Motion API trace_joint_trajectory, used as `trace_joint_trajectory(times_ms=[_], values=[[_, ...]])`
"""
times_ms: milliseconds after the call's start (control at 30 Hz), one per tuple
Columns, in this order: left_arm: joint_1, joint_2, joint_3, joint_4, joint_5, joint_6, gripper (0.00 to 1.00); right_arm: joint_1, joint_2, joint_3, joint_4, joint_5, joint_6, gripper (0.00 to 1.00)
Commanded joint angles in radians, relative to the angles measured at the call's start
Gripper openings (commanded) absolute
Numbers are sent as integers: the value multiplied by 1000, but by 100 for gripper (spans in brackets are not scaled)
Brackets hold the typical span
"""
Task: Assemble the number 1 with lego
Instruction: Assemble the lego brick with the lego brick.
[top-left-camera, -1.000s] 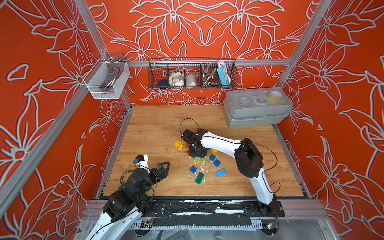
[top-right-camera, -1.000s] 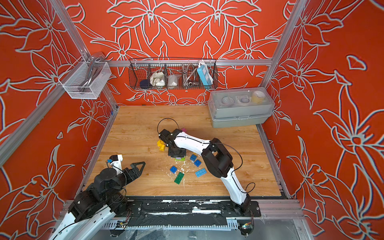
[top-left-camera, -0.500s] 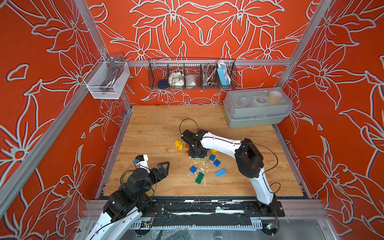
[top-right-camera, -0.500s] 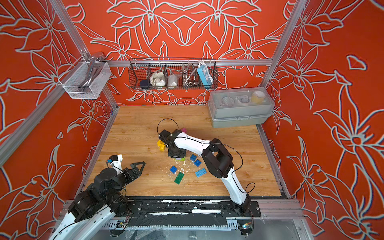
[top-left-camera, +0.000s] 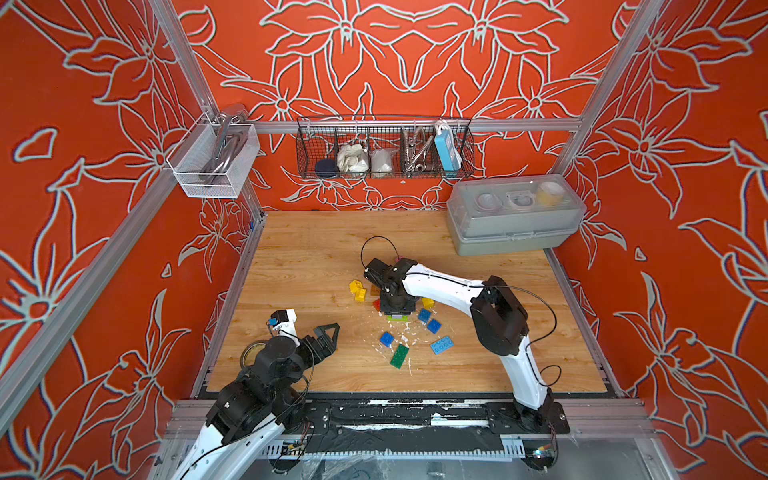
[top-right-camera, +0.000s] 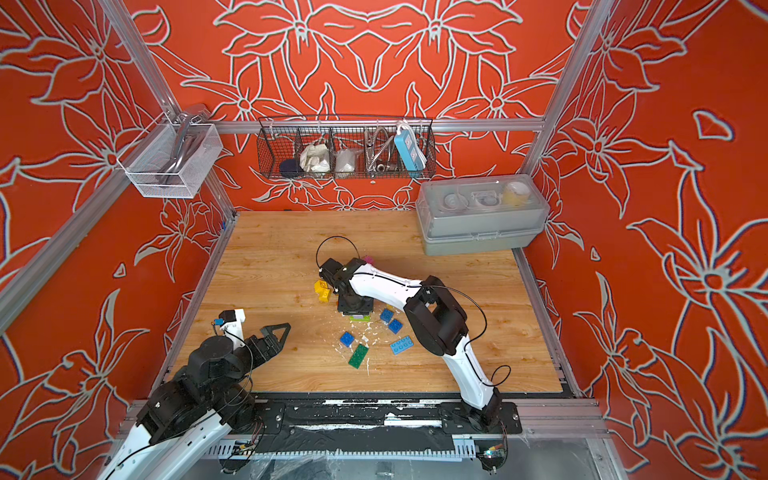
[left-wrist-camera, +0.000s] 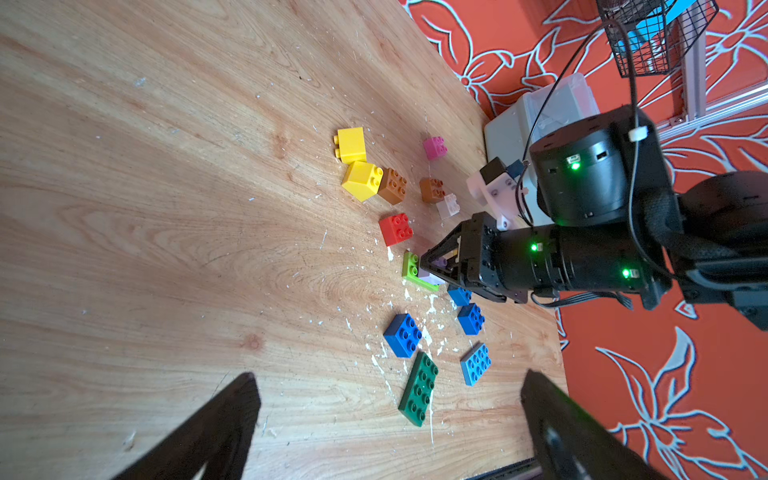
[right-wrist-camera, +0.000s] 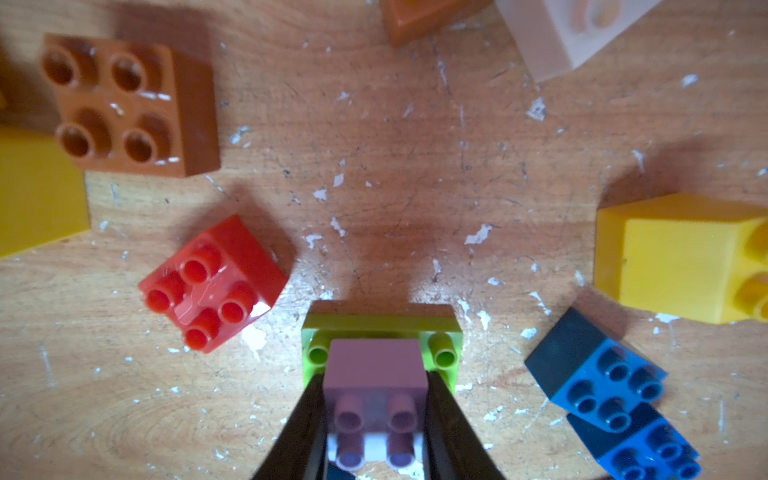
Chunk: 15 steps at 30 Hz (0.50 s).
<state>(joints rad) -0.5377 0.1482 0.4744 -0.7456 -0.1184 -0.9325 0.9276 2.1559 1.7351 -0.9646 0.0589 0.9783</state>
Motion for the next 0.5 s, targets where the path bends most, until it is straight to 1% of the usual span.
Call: trace_joint_trajectory(times_ms=[0, 200, 467], values=[[4, 1, -13, 20, -12, 1, 98, -6, -4, -41, -25, 46, -7, 14], [4, 0, -13, 20, -10, 1, 98, -10, -9, -62, -11, 50, -6, 14], [4, -4, -13, 17, -13, 0, 98, -22, 29, -27, -17, 56, -33, 15]])
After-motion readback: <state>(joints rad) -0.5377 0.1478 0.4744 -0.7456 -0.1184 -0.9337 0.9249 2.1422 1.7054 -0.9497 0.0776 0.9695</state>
